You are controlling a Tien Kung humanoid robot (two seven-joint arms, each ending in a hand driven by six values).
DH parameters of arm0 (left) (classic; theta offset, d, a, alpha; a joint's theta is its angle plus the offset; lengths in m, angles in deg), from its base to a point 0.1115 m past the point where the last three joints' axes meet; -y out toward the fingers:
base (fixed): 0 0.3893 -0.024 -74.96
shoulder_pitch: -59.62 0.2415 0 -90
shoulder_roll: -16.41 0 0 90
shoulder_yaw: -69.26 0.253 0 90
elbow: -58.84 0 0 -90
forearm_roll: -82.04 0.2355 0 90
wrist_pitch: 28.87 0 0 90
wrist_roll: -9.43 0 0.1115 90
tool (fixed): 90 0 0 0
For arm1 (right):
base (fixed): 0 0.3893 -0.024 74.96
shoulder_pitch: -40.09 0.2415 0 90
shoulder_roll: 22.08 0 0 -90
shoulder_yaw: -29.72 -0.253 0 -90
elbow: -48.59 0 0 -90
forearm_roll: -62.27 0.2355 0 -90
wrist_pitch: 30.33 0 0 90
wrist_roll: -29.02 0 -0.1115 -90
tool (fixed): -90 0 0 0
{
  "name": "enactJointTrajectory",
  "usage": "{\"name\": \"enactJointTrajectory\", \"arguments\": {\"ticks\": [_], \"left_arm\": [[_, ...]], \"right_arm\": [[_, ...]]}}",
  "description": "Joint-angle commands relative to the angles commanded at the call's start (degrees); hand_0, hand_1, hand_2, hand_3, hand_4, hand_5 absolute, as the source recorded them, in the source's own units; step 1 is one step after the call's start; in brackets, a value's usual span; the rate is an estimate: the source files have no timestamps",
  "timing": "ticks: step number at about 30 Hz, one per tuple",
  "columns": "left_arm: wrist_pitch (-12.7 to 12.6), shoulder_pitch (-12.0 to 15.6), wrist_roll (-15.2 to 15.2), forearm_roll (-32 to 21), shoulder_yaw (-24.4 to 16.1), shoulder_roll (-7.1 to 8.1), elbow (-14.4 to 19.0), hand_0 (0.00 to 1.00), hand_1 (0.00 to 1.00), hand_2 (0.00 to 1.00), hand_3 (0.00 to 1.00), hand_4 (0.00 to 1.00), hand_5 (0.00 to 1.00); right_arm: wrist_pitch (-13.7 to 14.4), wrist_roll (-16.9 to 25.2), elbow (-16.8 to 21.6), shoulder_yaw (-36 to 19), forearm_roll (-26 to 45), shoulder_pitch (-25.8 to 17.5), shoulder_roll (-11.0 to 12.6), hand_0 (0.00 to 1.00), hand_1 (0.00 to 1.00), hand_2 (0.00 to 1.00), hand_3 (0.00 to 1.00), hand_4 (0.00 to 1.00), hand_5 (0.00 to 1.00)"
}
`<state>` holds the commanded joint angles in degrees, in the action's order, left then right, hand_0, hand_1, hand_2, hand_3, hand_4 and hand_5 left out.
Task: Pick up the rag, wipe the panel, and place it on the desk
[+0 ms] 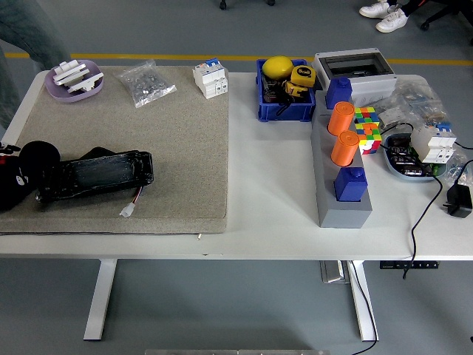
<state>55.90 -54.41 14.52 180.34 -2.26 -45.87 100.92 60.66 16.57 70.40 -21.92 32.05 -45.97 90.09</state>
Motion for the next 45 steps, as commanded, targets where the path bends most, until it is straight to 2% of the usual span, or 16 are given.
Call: {"name": "enactJointTrajectory", "arguments": {"ticks": [3, 4, 9, 10, 15, 16, 21, 22, 27, 28, 30, 34, 41, 45], "left_arm": [[-0.32, -0.09, -0.07, -0.21, 0.23, -0.04, -0.36, 0.451, 0.659, 0.790, 0.608, 0.680, 0.031], [-0.61, -0.13, 0.04, -0.30, 0.30, -0.06, -0.53, 0.363, 0.463, 0.678, 0.568, 0.503, 0.009], [-1.77, -0.43, -0.06, -0.33, 0.91, 0.03, -0.84, 0.363, 0.463, 0.678, 0.568, 0.503, 0.009], [-1.88, -0.49, -0.09, -0.41, 1.00, 0.04, -0.90, 0.355, 0.396, 0.624, 0.550, 0.456, 0.003], [-2.52, -0.63, -0.08, 0.01, 1.34, 0.00, -1.27, 0.355, 0.396, 0.624, 0.550, 0.456, 0.003], [-2.71, -0.62, -0.02, 0.10, 1.53, -0.04, -1.45, 0.293, 0.285, 0.589, 0.531, 0.392, 0.002], [-4.22, -0.41, 0.03, 1.22, 1.85, -0.23, -1.89, 0.293, 0.285, 0.589, 0.531, 0.392, 0.002], [-4.68, -0.34, -0.07, 1.40, 1.79, -0.26, -1.82, 0.247, 0.195, 0.553, 0.493, 0.238, 0.002], [-6.94, 0.12, -0.42, 2.75, 0.85, -0.32, -0.88, 0.247, 0.195, 0.553, 0.493, 0.238, 0.002], [-7.67, 0.45, -0.25, 3.62, 0.05, -0.25, -0.07, 0.232, 0.137, 0.540, 0.471, 0.193, 0.002], [-8.73, 1.36, 0.50, 5.18, -1.97, -0.11, 1.94, 0.232, 0.137, 0.540, 0.471, 0.193, 0.002], [-9.22, 3.14, 2.70, 8.20, -6.40, 0.17, 6.92, 0.231, 0.117, 0.533, 0.466, 0.173, 0.002], [-8.18, 6.67, 8.57, 11.23, -10.46, 0.08, 15.25, 0.229, 0.114, 0.531, 0.468, 0.179, 0.002], [-7.60, 9.03, 12.27, 11.18, -11.45, -0.77, 19.22, 0.229, 0.114, 0.531, 0.468, 0.179, 0.002]], "right_arm": [[0.08, 0.06, 0.08, -0.35, -0.22, 0.01, 0.00, 0.801, 0.701, 0.709, 0.678, 0.998, 0.726], [0.13, 0.10, 0.13, -0.54, -0.35, 0.02, -0.02, 0.801, 0.702, 0.709, 0.676, 0.998, 0.726], [0.30, 0.21, 0.24, -0.86, -0.71, 0.16, -0.09, 0.801, 0.702, 0.709, 0.676, 0.998, 0.726], [0.33, 0.23, 0.24, -0.93, -0.75, 0.17, -0.08, 0.801, 0.702, 0.709, 0.676, 0.998, 0.726], [0.53, 0.25, 0.15, -1.87, -1.24, 0.27, 0.04, 0.801, 0.702, 0.709, 0.676, 0.998, 0.726], [0.62, 0.27, 0.08, -2.19, -1.34, 0.29, 0.07, 0.801, 0.701, 0.709, 0.677, 0.998, 0.725], [0.70, 0.27, 0.06, -2.59, -1.55, 0.37, 0.14, 0.801, 0.701, 0.709, 0.677, 0.998, 0.725], [0.69, 0.26, 0.04, -2.60, -1.55, 0.38, 0.13, 0.802, 0.702, 0.709, 0.678, 0.998, 0.727], [0.64, 0.24, 0.03, -2.46, -1.51, 0.42, 0.05, 0.802, 0.702, 0.709, 0.678, 0.998, 0.727], [0.61, 0.23, 0.03, -2.27, -1.43, 0.46, 0.05, 0.802, 0.701, 0.709, 0.679, 0.998, 0.728], [0.55, 0.18, 0.02, -2.21, -1.42, 0.49, 0.02, 0.802, 0.701, 0.709, 0.679, 0.998, 0.728], [0.39, 0.12, -0.07, -2.06, -1.30, 0.48, 0.04, 0.804, 0.701, 0.709, 0.680, 0.998, 0.729], [0.18, 0.07, -0.12, -2.05, -1.34, 0.55, 0.10, 0.804, 0.702, 0.708, 0.681, 0.998, 0.730], [0.11, 0.09, -0.24, -1.99, -1.35, 0.49, 0.10, 0.804, 0.702, 0.708, 0.681, 0.998, 0.730]]}}
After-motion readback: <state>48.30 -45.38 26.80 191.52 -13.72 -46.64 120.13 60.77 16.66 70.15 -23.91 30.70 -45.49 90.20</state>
